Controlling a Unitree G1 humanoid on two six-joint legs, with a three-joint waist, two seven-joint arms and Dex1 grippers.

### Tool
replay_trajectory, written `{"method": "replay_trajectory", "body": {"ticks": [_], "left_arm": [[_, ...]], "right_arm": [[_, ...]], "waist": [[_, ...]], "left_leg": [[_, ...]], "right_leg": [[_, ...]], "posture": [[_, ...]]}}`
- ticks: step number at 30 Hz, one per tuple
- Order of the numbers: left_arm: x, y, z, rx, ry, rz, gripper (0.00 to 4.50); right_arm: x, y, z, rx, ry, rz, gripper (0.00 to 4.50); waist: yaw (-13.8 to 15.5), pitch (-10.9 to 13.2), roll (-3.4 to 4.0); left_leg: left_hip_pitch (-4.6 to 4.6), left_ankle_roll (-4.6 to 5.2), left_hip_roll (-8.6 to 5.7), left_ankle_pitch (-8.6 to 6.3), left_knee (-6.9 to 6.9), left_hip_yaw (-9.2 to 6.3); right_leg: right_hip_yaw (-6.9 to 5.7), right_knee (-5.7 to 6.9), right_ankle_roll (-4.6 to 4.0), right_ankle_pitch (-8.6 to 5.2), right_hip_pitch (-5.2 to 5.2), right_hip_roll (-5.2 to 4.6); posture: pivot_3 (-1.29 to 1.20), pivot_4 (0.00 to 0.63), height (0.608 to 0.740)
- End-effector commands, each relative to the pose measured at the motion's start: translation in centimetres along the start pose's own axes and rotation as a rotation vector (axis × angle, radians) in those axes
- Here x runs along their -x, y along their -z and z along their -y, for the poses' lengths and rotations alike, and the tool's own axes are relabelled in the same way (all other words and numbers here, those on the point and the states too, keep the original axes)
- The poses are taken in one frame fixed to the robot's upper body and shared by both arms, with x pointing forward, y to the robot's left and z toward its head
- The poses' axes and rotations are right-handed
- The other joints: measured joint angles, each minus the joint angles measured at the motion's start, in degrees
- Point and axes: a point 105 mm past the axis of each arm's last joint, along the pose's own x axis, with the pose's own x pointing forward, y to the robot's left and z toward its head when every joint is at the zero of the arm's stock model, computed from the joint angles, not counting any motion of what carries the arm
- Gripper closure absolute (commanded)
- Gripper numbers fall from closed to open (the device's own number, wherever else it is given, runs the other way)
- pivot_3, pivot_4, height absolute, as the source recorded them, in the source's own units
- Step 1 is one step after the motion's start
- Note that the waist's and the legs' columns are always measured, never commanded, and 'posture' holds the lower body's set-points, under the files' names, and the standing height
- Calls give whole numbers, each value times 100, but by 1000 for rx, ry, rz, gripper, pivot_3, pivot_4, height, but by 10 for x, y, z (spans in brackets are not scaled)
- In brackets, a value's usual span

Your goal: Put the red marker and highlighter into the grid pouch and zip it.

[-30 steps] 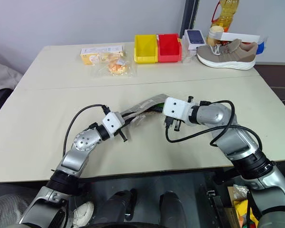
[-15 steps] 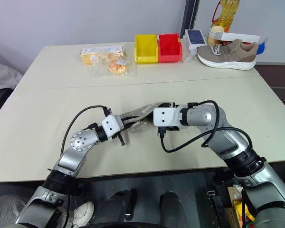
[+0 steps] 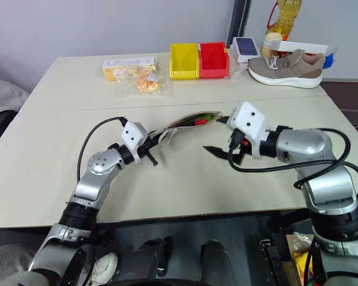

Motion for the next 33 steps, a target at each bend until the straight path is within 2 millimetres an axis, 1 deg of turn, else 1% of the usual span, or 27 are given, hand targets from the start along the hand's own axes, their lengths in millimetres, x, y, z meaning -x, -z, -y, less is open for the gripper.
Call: {"method": "replay_trajectory", "body": {"ticks": [1, 4, 6, 9, 13, 17, 19, 21, 24, 26, 27, 31, 33], "left_arm": [[-13, -15, 0, 113, 32, 16, 4500], [-21, -17, 7, 178, 88, -13, 4500], [-26, -23, 10, 201, 113, -5, 4500], [-28, -27, 9, 225, 114, 4, 4500], [-28, -27, 9, 221, 103, 4, 4500], [-28, -26, 10, 224, 93, 6, 4500], [-28, -26, 10, 227, 85, 8, 4500], [-28, -26, 10, 227, 80, 9, 4500], [-26, -24, 9, 218, 67, 3, 4500], [-26, -23, 7, 218, 56, 2, 4500], [-26, -22, 6, 218, 49, 1, 4500], [-25, -21, -1, 204, 23, 3, 4500], [-23, -19, -5, 191, 10, -2, 4500]], "right_arm": [[-19, -4, -7, -81, 41, 58, 155], [-39, 2, 0, -172, 144, 71, 155], [-53, 2, 2, -242, 188, 86, 155], [-63, -3, 2, -308, 202, 119, 155], [-75, -13, -6, -457, 174, 187, 155], [-80, -15, -9, -537, 164, 198, 155], [-82, -15, -10, -552, 165, 189, 698], [-82, -14, -10, -558, 165, 184, 1468], [-80, -12, -9, -554, 167, 176, 3129], [-78, -11, -8, -552, 172, 172, 4103], [-76, -11, -7, -550, 174, 171, 4449], [-68, -8, -4, -537, 191, 163, 4449], [-59, -6, 2, -521, 220, 158, 4449]], "waist": [[-20, 0, 0], [-27, 0, 1], [-11, -3, -5], [-11, -3, -4], [-17, -3, -3], [-16, -3, -3], [-14, -3, -3], [-17, -3, -3], [-22, -3, -2], [-22, -3, -2], [-22, -3, -2], [-21, -3, -2], [-20, -3, -2]], "left_leg": [[0, 0, 0, 0, 1, 1], [0, 0, 1, 0, 4, 1], [0, -1, -4, 1, 5, 1], [-2, -2, -4, 1, 12, -2], [-4, -1, -6, 1, 18, -5], [-4, -1, -6, 1, 18, -6], [-5, -1, -6, 1, 18, -6], [-5, -1, -7, 1, 18, -6], [-4, -1, -7, 1, 17, -6], [-4, -1, -7, 0, 17, -6], [-4, -1, -7, 0, 17, -6], [-5, -1, -7, 0, 17, -6], [-5, -1, -6, 0, 17, -5]], "right_leg": [[1, 3, 0, 0, -3, 0], [1, 7, 0, 0, -3, 3], [1, 8, 0, 0, -4, 6], [1, 17, 0, 2, -6, 7], [2, 17, 0, 2, -5, 7], [2, 19, 0, 2, -6, 8], [2, 19, 0, 2, -5, 8], [2, 19, 0, 2, -6, 8], [2, 19, 0, 2, -7, 8], [2, 19, 0, 2, -7, 8], [2, 20, 0, 2, -7, 8], [2, 20, 0, 2, -7, 7], [2, 20, 0, 2, -7, 7]], "posture": [[0, 150, 740], [0, 150, 740], [0, 150, 740], [0, 150, 740], [0, 150, 740], [0, 150, 740], [0, 150, 740], [0, 150, 740], [0, 150, 740], [0, 150, 740], [0, 150, 740], [0, 150, 740], [0, 150, 740]]}}
